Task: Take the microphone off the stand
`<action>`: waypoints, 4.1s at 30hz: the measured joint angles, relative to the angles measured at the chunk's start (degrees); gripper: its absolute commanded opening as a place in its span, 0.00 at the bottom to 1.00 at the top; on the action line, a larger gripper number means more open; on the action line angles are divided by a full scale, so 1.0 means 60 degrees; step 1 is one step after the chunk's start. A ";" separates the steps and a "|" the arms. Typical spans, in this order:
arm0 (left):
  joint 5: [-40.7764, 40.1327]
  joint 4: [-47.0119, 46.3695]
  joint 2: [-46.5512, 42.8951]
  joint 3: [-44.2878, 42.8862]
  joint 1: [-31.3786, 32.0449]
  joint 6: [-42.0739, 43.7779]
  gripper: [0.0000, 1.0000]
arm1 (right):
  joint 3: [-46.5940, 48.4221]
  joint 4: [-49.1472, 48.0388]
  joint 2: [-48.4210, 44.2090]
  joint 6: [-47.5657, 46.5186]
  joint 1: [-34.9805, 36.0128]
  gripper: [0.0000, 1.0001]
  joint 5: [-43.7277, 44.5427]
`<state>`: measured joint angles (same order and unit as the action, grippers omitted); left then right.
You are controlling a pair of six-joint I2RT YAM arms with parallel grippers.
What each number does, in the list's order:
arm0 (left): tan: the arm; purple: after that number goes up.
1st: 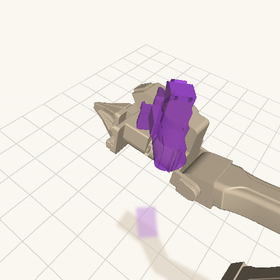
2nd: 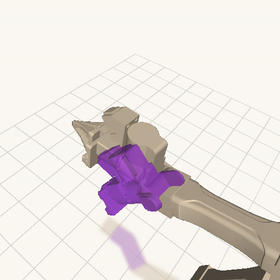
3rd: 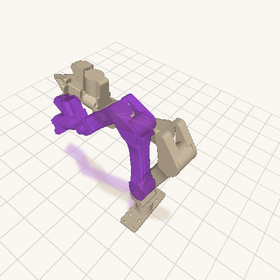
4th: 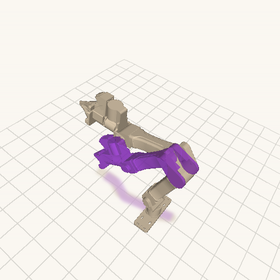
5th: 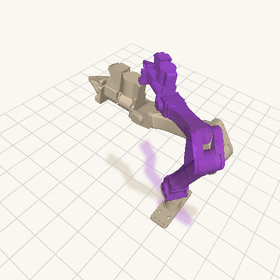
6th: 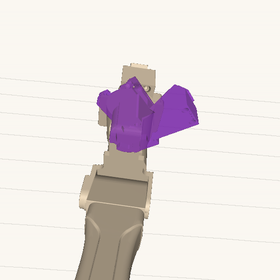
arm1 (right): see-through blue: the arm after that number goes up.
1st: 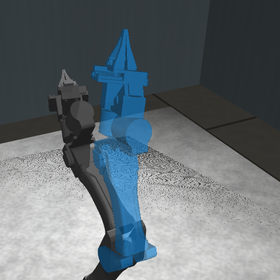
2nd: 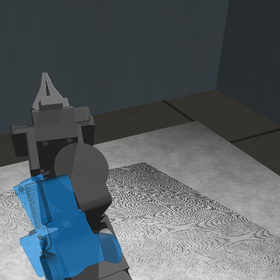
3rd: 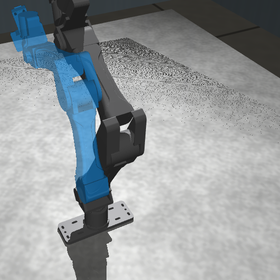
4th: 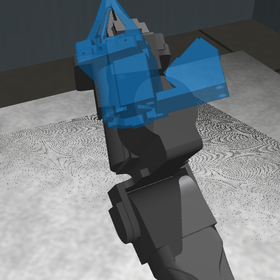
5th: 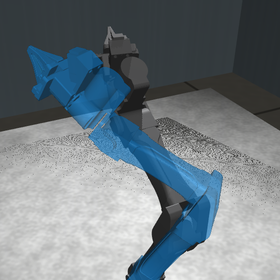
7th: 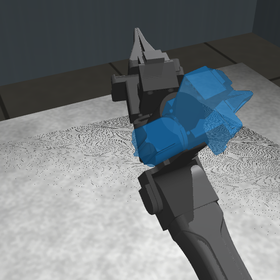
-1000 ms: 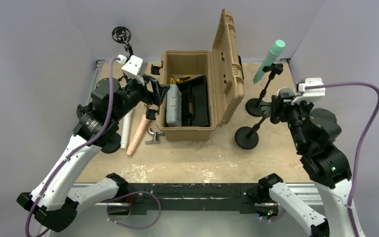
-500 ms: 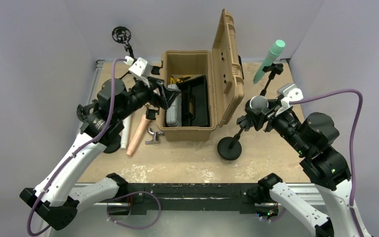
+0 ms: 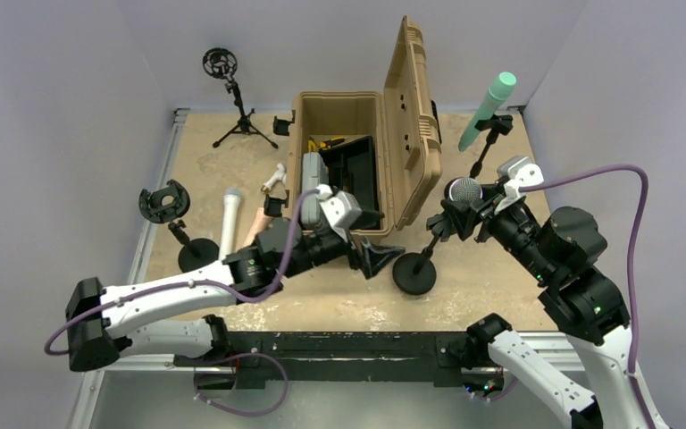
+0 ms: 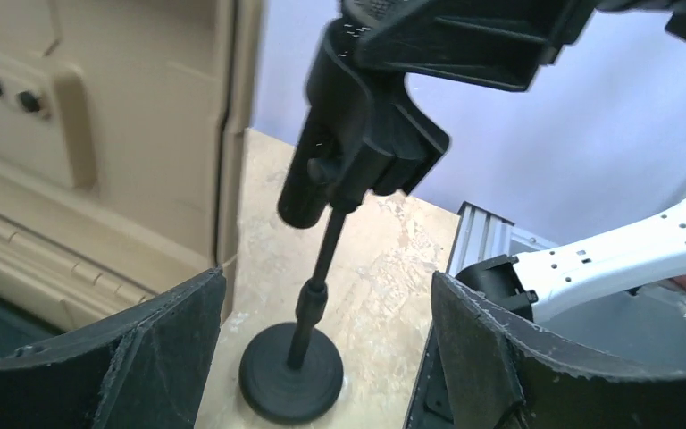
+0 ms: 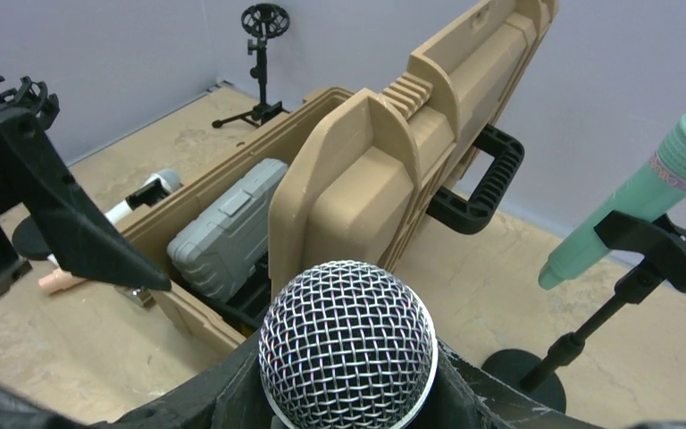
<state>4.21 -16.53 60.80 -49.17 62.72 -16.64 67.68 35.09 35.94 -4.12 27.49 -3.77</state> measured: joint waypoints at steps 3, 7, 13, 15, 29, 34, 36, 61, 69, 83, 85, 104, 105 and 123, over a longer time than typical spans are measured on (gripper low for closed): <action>-0.1322 -0.0918 0.0790 -0.0080 0.1198 0.1126 0.86 | 0.0000 0.0007 0.0015 0.0080 0.0000 0.00 0.0018; -0.2317 -0.1716 0.1625 -0.0233 0.2022 0.2036 0.89 | 0.0000 0.0004 0.0073 0.0186 0.0000 0.00 0.0033; -0.3053 -0.1825 0.2310 -0.1049 0.2076 0.2153 0.89 | -0.0120 0.0004 0.0135 0.0288 0.0000 0.00 0.0073; -0.3417 -0.1730 0.2350 -0.1297 0.2142 0.2193 0.88 | -0.0138 0.0004 0.0135 0.0299 0.0000 0.00 0.0168; -0.4951 0.1158 0.2634 -0.3887 0.2364 0.1184 0.86 | -0.0142 -0.0007 0.0477 0.0433 0.0000 0.00 0.0535; -0.4670 0.1439 0.2874 -0.3883 0.2364 0.0940 0.90 | -0.0138 -0.0007 0.0645 0.0452 0.0000 0.00 0.0539; -0.4564 0.1508 0.3096 -0.3887 0.2364 0.0874 0.88 | -0.0138 -0.0007 0.0699 0.0455 0.0000 0.00 0.0539; -0.4772 0.2007 0.4594 -0.4291 0.2375 0.1257 0.00 | -0.0109 -0.0175 0.0619 0.0514 -0.0007 0.00 0.0415; -0.4586 0.2175 0.4495 -0.4156 0.2441 0.1453 0.00 | -0.0047 -0.0426 0.0474 0.0554 -0.0018 0.00 0.0521; -0.4051 0.2412 0.3923 -0.3971 0.2426 0.1118 0.87 | 0.0146 -0.0470 0.0397 0.1308 0.0018 0.00 0.0565; -0.4054 0.2415 0.3927 -0.4156 0.2430 0.1122 0.84 | 0.0146 -0.0470 0.0412 0.1497 0.0018 0.00 0.0576; -0.6543 0.2594 0.5949 -0.6215 0.2994 0.1719 0.57 | 0.0175 -0.0197 0.0878 0.3260 0.0018 0.00 0.2025; -0.6634 0.2594 0.5949 -0.6218 0.2998 0.1730 0.54 | 0.0189 -0.0175 0.0874 0.3260 0.0018 0.00 0.2018; -0.6878 0.2218 0.5898 -0.5971 0.3067 0.2131 0.00 | 0.0240 0.0011 0.0750 0.3286 0.0007 0.00 0.2004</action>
<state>-37.06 -3.22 96.18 -84.99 81.12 -3.86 69.12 35.16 40.45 15.59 27.53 8.25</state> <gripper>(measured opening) 0.474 0.500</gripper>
